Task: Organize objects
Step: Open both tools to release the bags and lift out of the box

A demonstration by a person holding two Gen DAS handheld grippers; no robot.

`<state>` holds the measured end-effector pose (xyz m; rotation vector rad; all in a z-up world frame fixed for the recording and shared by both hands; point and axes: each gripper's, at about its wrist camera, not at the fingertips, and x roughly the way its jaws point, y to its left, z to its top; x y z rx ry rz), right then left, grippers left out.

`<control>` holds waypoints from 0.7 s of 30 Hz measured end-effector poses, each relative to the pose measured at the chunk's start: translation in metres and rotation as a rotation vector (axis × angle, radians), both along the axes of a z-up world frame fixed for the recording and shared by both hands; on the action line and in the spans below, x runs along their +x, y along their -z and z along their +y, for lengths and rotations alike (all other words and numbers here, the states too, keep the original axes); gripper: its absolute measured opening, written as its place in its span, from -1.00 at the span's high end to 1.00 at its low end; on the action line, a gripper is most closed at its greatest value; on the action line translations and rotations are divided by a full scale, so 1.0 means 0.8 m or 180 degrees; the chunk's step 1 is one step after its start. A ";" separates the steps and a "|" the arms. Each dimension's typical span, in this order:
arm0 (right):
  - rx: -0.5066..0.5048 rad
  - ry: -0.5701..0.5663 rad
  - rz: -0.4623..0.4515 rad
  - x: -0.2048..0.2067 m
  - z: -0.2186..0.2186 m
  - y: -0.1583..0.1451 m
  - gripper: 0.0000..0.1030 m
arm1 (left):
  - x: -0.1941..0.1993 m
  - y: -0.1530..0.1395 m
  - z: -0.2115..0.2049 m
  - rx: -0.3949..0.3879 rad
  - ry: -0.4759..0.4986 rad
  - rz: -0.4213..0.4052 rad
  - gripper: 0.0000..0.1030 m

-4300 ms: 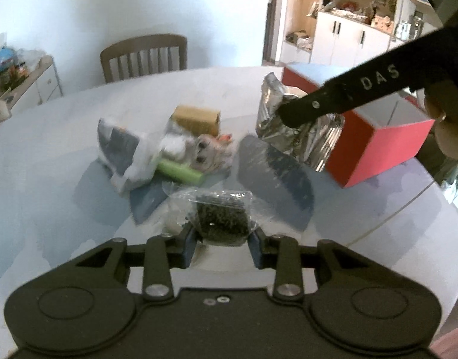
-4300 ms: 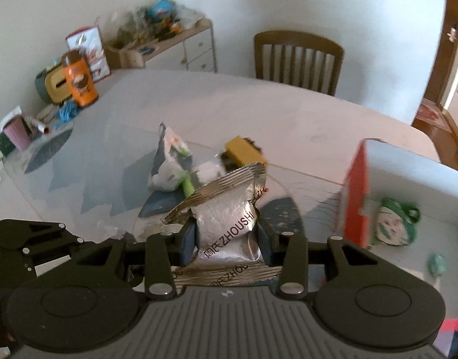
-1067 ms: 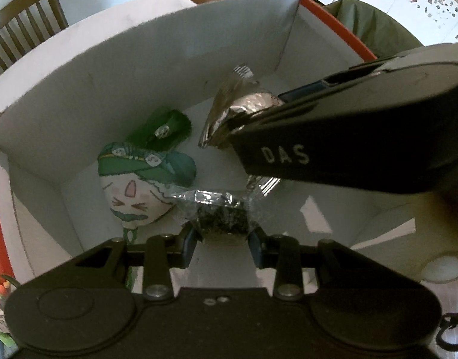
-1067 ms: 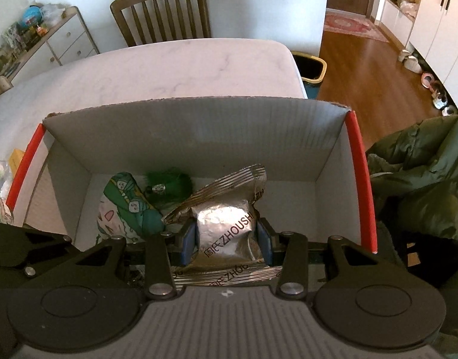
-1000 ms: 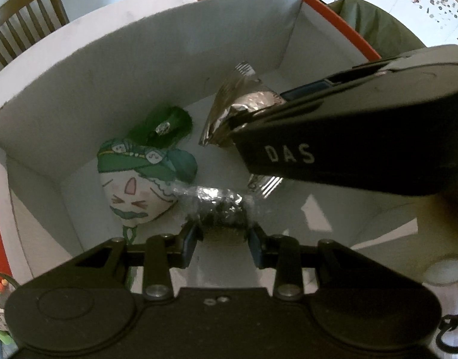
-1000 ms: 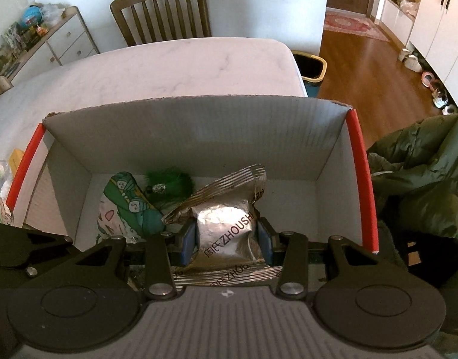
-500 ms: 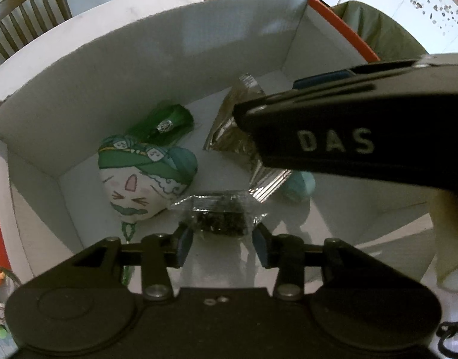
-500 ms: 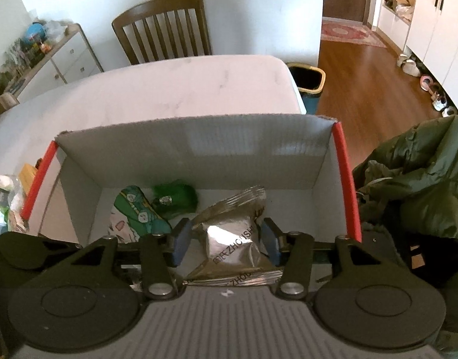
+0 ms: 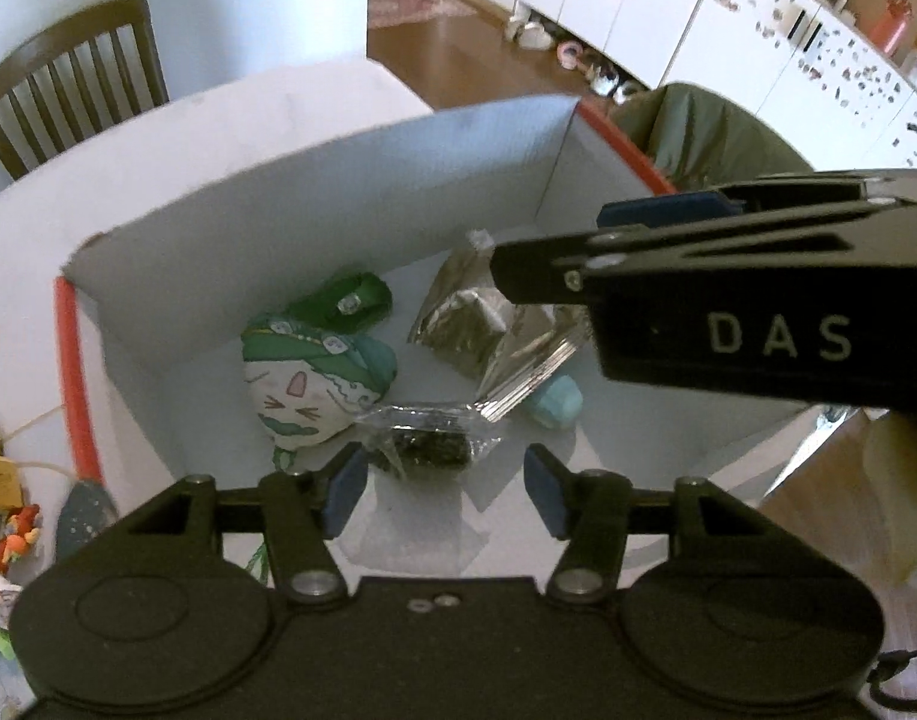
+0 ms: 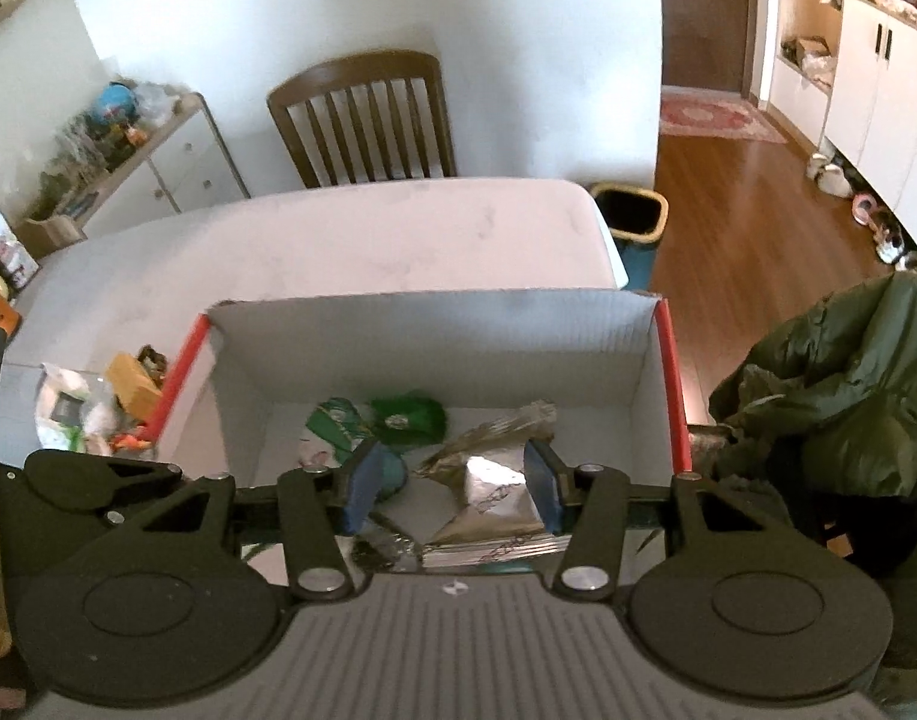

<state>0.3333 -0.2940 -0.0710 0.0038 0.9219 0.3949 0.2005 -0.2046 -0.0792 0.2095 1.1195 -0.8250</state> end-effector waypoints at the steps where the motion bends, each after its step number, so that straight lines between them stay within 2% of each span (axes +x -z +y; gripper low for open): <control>1: 0.0007 -0.0007 -0.0021 -0.004 0.000 -0.004 0.01 | -0.006 -0.005 0.003 -0.0026 -0.0008 -0.0030 -0.11; 4: 0.0064 -0.0051 -0.0076 -0.018 0.001 -0.017 -0.04 | -0.027 -0.014 0.022 -0.0127 -0.0064 -0.0098 -0.11; 7: 0.0140 -0.0063 -0.0159 -0.033 0.000 -0.030 -0.04 | -0.013 -0.021 0.027 -0.0200 -0.0089 -0.0180 -0.11; 11: 0.0218 -0.0098 -0.0278 -0.054 -0.003 -0.050 -0.05 | -0.027 -0.038 0.048 -0.0341 -0.0168 -0.0268 -0.11; 21: 0.0312 -0.0224 -0.0549 -0.121 0.005 -0.081 -0.05 | -0.060 -0.069 0.116 -0.0583 -0.0481 -0.0681 -0.11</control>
